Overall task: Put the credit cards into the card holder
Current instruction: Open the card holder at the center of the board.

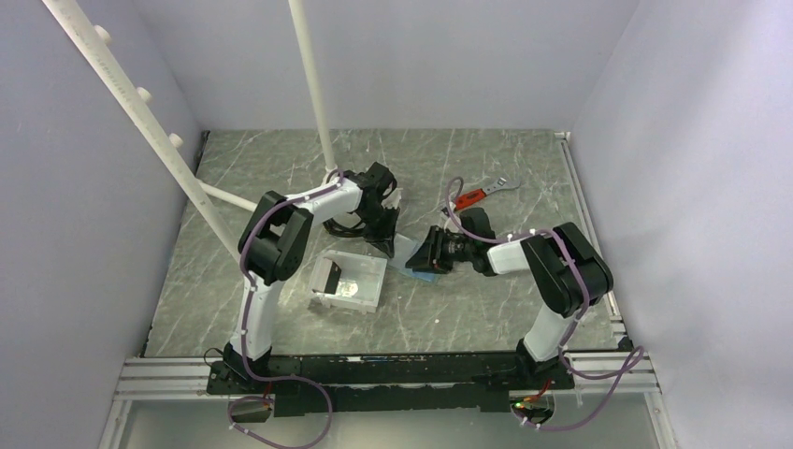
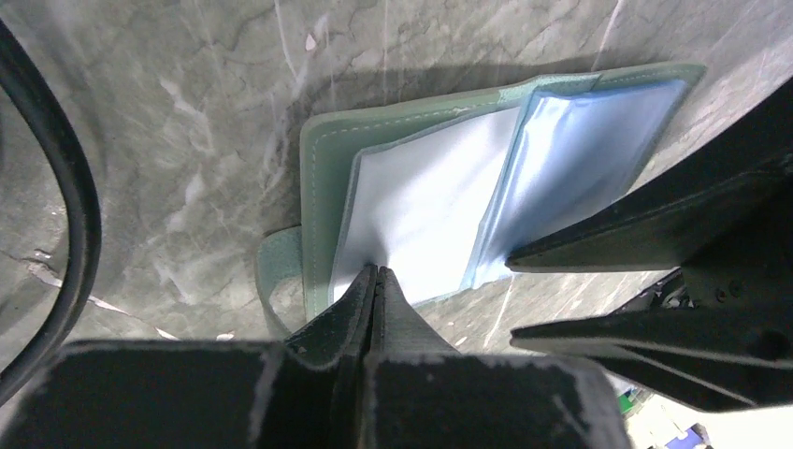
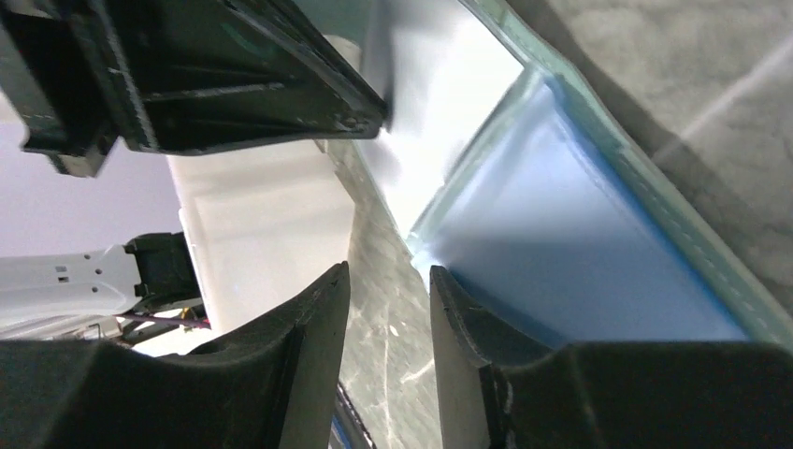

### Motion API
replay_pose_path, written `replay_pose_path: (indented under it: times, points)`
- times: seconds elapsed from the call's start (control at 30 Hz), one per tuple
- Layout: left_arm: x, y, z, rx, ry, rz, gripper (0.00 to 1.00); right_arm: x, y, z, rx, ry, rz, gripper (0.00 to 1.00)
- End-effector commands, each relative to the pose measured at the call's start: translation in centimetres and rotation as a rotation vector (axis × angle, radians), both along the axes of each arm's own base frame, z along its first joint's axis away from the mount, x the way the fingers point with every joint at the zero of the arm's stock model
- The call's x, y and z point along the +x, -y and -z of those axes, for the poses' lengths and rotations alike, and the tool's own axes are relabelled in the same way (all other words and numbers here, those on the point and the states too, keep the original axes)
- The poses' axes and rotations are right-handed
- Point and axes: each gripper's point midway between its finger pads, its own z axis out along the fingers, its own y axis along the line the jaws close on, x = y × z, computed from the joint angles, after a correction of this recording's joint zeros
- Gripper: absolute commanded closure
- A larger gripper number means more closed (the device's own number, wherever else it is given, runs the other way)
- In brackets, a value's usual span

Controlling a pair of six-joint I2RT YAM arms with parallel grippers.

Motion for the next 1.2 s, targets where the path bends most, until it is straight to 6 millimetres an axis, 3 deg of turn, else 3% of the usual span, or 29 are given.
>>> replay_pose_path:
  times: [0.0, 0.13, 0.33, 0.53, 0.67, 0.73, 0.83, 0.93, 1.03, 1.17]
  points:
    - [0.3, 0.3, 1.3, 0.013, 0.002, -0.002, 0.98, 0.2, 0.9, 1.1, -0.015, 0.032, 0.008, 0.61]
    - [0.7, 1.0, 1.6, -0.024, 0.016, 0.007, 0.97, 1.4, 4.0, 2.2, -0.027, 0.021, 0.082, 0.62]
    - [1.3, 4.7, 1.2, -0.203, -0.044, -0.031, 0.95, 3.9, 7.4, 3.2, -0.089, 0.021, 0.122, 0.62]
    - [4.0, 6.5, 0.6, -0.207, -0.046, -0.068, 0.93, 6.8, 10.3, 2.5, -0.214, 0.056, 0.187, 0.61]
    - [6.2, 7.6, 1.8, -0.199, -0.036, -0.090, 0.93, 9.0, 12.3, 2.2, -0.359, 0.024, 0.231, 0.59]
    - [5.9, 8.0, 2.2, -0.199, -0.073, -0.088, 0.94, 9.6, 12.1, 1.0, -0.358, 0.030, 0.222, 0.59]
    - [5.7, 7.8, 1.1, -0.209, -0.034, -0.084, 0.92, 8.9, 11.3, -1.4, -0.349, 0.085, 0.196, 0.55]
    - [5.4, 7.3, -1.1, -0.231, 0.006, -0.078, 0.82, 7.1, 9.8, -3.0, -0.389, 0.128, 0.130, 0.54]
    - [4.8, 7.2, -3.5, -0.272, 0.012, -0.047, 0.79, 5.1, 8.3, -4.0, -0.472, 0.179, 0.086, 0.52]
    - [3.9, 6.5, -5.6, -0.288, 0.037, -0.014, 0.74, 2.5, 4.7, -4.7, -0.441, 0.227, 0.019, 0.52]
